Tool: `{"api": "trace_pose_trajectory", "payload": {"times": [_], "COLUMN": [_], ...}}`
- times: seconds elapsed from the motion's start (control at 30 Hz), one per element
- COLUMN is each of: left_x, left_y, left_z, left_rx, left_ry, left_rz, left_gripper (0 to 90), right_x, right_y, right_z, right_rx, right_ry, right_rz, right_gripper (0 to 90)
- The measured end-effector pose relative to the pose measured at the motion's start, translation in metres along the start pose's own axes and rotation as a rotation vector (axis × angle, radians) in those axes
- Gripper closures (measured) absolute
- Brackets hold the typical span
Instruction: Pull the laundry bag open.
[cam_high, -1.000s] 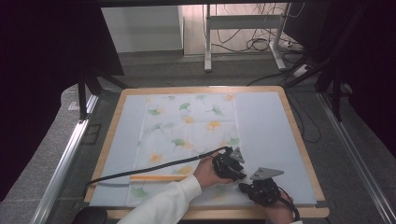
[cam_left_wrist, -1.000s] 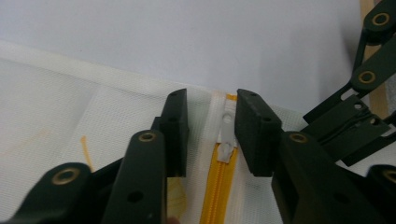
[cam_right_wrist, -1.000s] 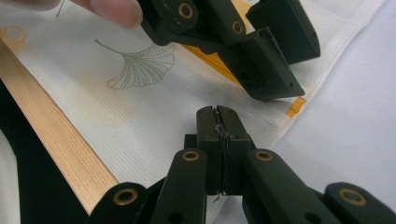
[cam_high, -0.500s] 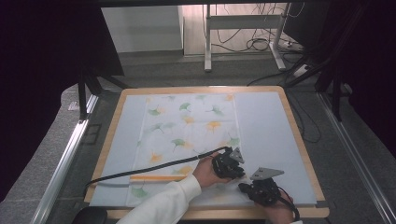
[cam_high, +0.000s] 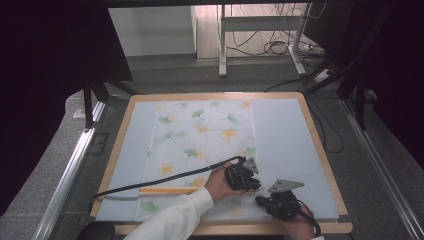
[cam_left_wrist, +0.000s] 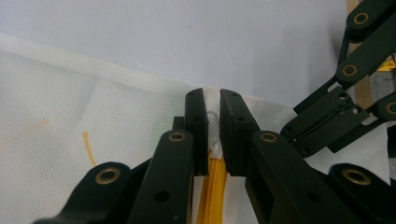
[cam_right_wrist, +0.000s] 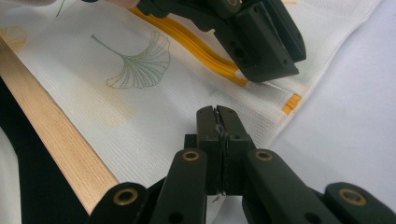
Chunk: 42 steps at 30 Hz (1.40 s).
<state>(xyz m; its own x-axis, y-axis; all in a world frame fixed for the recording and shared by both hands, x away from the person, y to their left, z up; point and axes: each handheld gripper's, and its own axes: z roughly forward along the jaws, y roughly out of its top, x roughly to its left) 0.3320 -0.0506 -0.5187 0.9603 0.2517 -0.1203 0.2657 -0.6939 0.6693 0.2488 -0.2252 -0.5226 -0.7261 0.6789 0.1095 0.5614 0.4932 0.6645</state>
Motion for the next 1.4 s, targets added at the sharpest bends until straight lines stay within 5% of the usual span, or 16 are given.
{"api": "trace_pose_trajectory", "payload": {"times": [0.3, 0.7, 1.4], "left_x": [-0.001, -0.002, -0.001], "left_y": [0.000, 0.000, -0.013], "left_z": [0.001, -0.002, -0.014], "left_rx": [0.009, 0.030, 0.057], "left_ry": [0.000, 0.009, 0.019], "left_rz": [0.009, 0.025, 0.028], "left_gripper": [84.6, 84.8, 84.8], "right_x": [-0.007, -0.014, -0.016], "right_y": [0.005, 0.005, 0.005], "right_z": [0.002, 0.003, 0.003], "right_rx": [-0.010, -0.010, -0.011], "right_ry": [-0.074, -0.044, -0.029], "right_rz": [0.046, 0.121, 0.122], "right_gripper": [89.2, 89.5, 89.6]}}
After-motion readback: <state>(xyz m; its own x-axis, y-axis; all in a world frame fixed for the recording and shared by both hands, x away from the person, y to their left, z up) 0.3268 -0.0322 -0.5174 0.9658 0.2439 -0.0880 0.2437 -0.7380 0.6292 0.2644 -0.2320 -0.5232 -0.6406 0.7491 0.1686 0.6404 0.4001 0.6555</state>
